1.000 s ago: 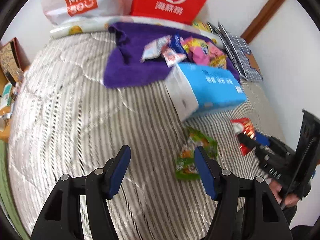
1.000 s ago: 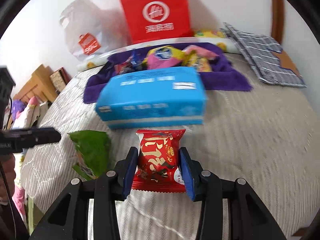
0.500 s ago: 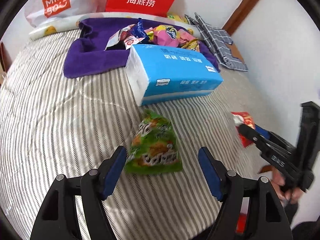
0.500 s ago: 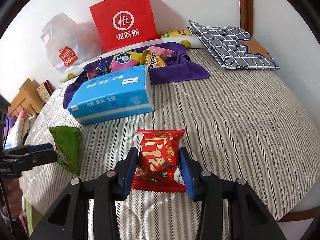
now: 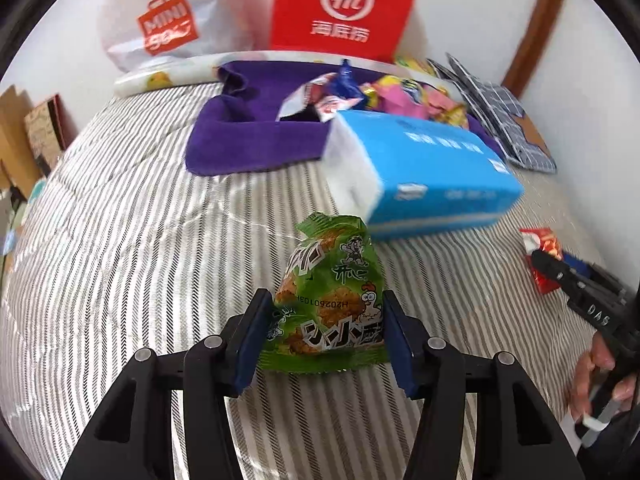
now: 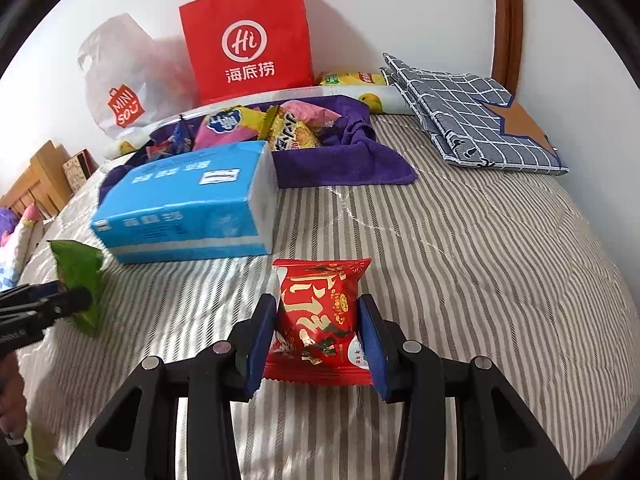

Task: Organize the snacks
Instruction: 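Lift and carry the red packet and green snack bag over the purple towel with both tools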

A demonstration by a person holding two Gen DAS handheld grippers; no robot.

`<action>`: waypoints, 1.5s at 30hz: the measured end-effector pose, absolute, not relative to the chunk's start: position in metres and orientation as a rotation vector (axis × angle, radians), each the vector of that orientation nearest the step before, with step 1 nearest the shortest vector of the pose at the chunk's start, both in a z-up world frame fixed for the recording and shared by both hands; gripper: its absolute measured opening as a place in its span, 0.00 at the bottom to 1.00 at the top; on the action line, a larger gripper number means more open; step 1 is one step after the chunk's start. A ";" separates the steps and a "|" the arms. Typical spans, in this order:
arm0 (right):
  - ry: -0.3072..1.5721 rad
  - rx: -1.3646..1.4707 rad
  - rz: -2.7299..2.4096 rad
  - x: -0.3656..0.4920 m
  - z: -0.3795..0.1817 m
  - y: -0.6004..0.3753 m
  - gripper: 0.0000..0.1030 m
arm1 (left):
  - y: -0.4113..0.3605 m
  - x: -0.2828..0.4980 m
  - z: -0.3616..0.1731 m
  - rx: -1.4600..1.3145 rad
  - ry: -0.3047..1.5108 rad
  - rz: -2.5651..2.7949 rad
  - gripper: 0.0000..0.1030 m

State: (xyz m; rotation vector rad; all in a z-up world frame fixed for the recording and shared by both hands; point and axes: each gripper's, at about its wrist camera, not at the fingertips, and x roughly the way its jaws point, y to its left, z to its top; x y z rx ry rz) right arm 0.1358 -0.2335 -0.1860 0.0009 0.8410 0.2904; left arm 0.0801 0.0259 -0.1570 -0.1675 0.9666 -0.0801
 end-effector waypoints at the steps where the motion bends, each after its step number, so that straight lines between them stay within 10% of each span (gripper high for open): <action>1: 0.848 0.008 0.300 0.137 -0.188 -0.233 0.39 | 0.028 0.080 -0.157 -0.177 0.959 -0.075 0.53; 45: 0.830 0.007 0.326 0.135 -0.189 -0.230 0.36 | 0.036 0.064 -0.153 -0.239 0.875 -0.108 0.46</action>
